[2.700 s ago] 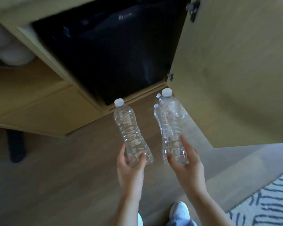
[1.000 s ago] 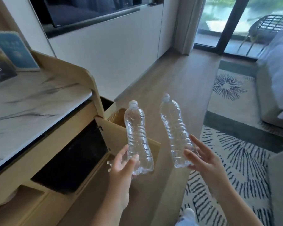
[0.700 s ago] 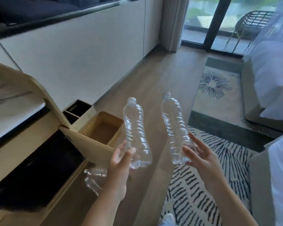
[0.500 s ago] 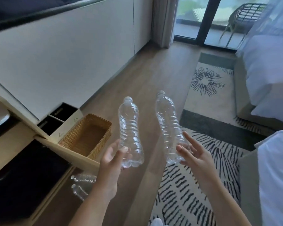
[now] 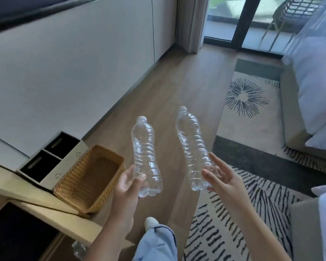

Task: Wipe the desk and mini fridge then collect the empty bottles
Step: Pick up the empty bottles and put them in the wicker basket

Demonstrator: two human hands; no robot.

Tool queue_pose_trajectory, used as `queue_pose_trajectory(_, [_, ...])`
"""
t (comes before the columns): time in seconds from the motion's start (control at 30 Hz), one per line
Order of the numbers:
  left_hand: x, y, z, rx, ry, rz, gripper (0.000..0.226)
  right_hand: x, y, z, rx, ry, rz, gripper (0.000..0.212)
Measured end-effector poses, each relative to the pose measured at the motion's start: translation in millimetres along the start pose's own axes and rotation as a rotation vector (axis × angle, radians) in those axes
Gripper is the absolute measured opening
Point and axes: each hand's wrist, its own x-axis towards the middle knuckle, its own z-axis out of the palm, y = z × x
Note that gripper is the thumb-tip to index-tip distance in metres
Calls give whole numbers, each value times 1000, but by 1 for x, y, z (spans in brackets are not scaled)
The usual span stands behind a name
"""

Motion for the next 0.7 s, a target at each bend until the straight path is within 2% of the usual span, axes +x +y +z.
queue_pose_trajectory(0.1, [60,26,2,-41,15,6,64,61,-22,24,-19,-2,-17,57])
queue_pose_trajectory(0.27, [141,75,-8,-55,72,59,74,150,-60,75,-77,-74,-40,57])
queue_pose_trajectory(0.4, [190,95,-21,-121,151,54,58,207,-69,111,-119,-131,-49,57])
queue_pose_trajectory(0.53, [229,98,-37,-152,279,27,50,261,-66,147,-135,-247,-23,55])
queue_pose_trajectory(0.7, [281,95,-57,-167,513,-18,44,344,-61,204,-141,-443,-2,51])
